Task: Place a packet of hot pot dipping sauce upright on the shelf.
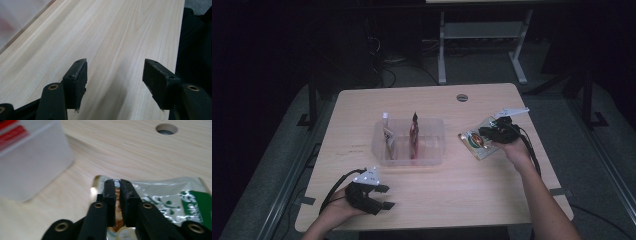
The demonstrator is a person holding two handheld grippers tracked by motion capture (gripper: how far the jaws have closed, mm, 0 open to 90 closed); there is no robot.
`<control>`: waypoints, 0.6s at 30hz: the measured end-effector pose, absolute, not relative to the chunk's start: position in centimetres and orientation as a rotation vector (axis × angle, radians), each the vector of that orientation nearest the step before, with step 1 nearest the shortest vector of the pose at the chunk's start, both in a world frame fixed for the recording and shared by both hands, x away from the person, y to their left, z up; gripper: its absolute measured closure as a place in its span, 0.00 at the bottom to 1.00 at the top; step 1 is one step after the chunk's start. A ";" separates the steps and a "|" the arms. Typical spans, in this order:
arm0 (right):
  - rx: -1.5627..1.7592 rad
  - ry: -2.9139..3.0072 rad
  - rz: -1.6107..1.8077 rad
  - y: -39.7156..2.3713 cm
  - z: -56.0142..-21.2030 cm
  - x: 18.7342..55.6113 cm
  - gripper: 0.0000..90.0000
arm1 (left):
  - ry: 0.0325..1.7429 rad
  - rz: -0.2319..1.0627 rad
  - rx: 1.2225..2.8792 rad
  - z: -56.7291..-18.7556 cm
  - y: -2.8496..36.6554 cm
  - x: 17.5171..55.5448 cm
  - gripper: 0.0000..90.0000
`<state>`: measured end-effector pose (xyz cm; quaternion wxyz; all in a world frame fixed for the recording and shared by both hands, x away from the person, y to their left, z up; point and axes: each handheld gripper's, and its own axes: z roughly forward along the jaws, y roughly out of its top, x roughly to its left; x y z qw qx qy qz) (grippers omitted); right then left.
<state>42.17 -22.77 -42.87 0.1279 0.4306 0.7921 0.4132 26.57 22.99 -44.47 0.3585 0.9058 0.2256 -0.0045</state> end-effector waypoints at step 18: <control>1.349 2.263 1.120 -21.4 -45.6 47.7 1.00 | 0.589 -0.016 2.337 -44.5 23.1 26.5 0.40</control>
